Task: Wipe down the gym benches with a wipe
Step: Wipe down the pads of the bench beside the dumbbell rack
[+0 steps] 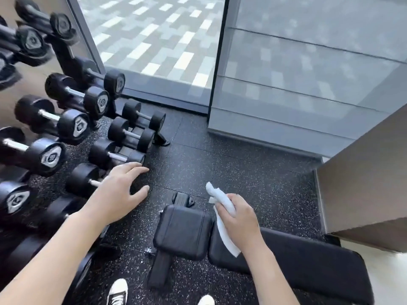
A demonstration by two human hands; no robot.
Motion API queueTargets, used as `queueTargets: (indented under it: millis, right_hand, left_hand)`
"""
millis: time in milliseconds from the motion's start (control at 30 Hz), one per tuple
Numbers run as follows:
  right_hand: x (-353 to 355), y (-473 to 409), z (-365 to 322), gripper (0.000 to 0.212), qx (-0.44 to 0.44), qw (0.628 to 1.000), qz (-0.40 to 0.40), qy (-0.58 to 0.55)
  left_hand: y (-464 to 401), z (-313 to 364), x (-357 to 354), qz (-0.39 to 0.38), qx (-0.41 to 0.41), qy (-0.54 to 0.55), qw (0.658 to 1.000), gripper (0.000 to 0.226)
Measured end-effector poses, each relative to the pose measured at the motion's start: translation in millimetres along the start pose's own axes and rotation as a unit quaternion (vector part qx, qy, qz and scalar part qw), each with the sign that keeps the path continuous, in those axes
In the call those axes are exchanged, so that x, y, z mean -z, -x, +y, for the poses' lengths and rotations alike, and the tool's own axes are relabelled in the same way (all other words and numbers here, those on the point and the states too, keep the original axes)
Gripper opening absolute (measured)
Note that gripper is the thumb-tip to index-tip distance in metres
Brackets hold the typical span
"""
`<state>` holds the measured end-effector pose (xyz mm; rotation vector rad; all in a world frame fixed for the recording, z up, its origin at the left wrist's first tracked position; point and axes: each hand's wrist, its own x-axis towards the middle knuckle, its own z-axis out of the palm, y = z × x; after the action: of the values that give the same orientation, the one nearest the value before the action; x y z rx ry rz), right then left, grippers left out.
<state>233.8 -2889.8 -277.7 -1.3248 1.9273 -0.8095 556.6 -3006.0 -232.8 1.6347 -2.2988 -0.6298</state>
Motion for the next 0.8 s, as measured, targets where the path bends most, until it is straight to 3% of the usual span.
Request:
queueTargets:
  millis: [233,433,800]
  right_hand:
    - [-74.0,-54.0,55.8,0.032,-0.043,0.999,-0.016,0.022]
    - [-163.3,-113.0,110.7,0.015,-0.06,0.997,-0.023,0.051]
    - [-353.7,-186.4,214.1,0.033,-0.01,0.992,-0.071,0.103]
  left_hand:
    - [-49.8,-71.6,-102.7,-0.052,-0.007,0.013,0.999,0.071]
    - [-89.0,-161.3,-182.8,-0.13,-0.066,-0.043,0.988,0.064]
    - [-72.9,-282.2,-371.6,-0.139,-0.037,0.018,0.989,0.072]
